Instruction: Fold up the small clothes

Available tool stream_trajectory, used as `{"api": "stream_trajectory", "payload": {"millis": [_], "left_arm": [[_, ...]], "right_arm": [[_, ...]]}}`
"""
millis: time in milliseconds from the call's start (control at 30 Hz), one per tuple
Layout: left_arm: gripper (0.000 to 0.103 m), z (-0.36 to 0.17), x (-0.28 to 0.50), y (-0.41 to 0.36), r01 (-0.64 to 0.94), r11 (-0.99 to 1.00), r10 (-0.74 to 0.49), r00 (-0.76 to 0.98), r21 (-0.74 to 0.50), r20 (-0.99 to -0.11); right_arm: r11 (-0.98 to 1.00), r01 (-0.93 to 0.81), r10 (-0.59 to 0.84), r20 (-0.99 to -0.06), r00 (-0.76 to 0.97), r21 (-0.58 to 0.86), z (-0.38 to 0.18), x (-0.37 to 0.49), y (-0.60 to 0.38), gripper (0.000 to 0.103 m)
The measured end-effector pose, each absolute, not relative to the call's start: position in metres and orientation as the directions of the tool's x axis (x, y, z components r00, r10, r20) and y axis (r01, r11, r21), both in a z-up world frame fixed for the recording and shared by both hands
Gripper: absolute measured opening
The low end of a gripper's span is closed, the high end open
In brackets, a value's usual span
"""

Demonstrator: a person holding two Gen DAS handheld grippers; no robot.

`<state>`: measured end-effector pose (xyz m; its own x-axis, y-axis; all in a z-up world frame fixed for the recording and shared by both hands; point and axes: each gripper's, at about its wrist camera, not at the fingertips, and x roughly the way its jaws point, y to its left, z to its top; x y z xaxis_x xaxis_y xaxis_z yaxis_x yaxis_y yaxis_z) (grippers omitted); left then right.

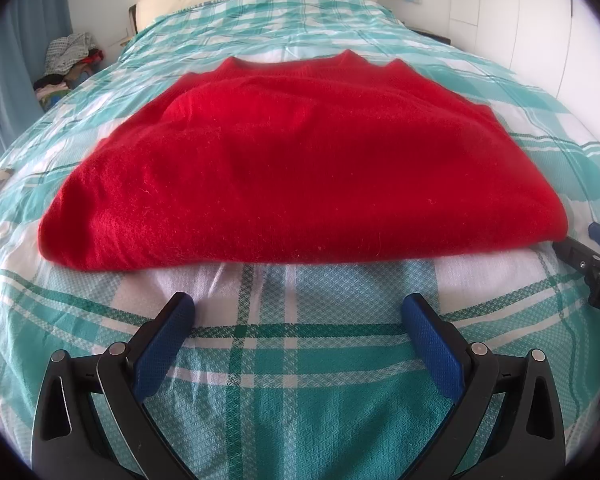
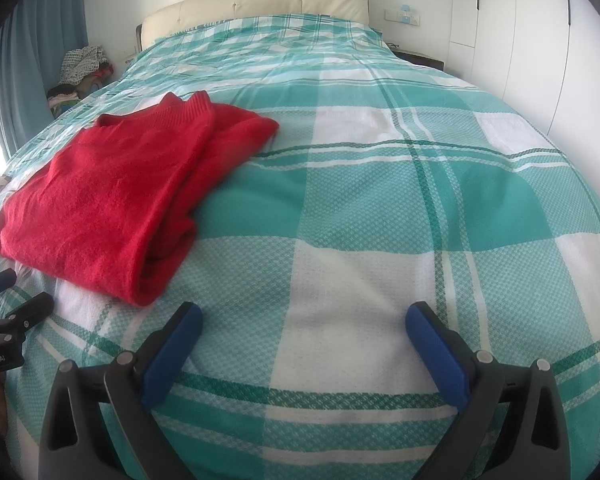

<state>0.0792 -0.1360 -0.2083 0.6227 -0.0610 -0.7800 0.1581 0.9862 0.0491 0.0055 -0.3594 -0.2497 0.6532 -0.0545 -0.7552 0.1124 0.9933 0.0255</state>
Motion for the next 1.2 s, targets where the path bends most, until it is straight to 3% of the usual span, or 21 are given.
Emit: {"api": "stream_trajectory", "payload": {"millis": [1200], "left_arm": [[0.103,-0.2085,0.0785,-0.1377,0.158,0.986,-0.053,0.627,0.060,-0.777]], "right_arm": [[0.992,0.121,-0.101,-0.758,0.644,-0.029,-0.2495,0.0058,-0.3603,0.103]]}}
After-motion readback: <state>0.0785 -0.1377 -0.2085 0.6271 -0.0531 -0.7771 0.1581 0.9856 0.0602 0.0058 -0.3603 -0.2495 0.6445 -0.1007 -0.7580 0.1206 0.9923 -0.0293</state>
